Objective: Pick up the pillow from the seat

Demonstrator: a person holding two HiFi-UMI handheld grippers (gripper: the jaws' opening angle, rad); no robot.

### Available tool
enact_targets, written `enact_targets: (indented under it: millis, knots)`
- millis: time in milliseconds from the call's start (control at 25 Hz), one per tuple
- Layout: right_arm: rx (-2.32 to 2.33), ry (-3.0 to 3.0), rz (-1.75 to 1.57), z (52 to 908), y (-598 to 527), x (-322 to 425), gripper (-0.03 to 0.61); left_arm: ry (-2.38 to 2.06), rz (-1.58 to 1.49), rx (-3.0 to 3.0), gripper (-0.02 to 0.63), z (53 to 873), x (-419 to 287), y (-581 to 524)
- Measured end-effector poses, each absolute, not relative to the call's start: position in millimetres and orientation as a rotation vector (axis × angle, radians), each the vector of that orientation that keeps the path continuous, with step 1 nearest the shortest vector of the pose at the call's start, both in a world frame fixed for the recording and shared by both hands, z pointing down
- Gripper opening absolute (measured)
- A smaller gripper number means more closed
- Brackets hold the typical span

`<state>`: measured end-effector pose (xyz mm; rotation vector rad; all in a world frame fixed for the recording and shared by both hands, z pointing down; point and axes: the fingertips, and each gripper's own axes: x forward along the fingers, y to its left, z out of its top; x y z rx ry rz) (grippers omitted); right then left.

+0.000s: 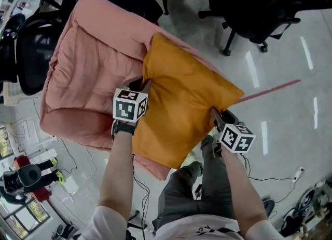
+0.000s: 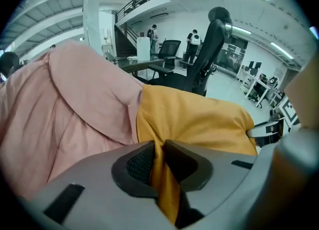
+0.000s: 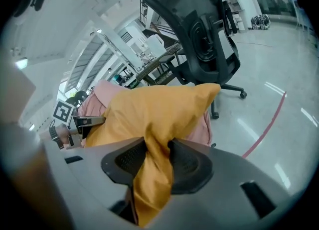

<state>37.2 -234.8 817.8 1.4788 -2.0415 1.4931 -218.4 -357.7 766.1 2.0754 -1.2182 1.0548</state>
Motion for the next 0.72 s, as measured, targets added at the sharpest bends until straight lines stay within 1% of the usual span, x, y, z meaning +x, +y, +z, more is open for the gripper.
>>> enact_targets:
  millis: [160, 280, 520, 720]
  knots:
    - [1.492, -2.070, 1.372, 798, -230, 34, 0.121, -1.269, 1.045, 2.099, 0.055, 743, -220, -350]
    - [1.510, -2.097, 1.296, 779, -227, 33, 0.098, -1.309, 1.004, 2.121, 0.052, 719, -221, -341]
    - [1.529, -2.162, 1.134, 729, -225, 32, 0.078, -1.429, 0.875, 2.161, 0.049, 658, -228, -318]
    - [1.554, -2.227, 0.924, 672, -219, 30, 0.067, -1.543, 0.746, 2.210, 0.038, 603, -237, -295]
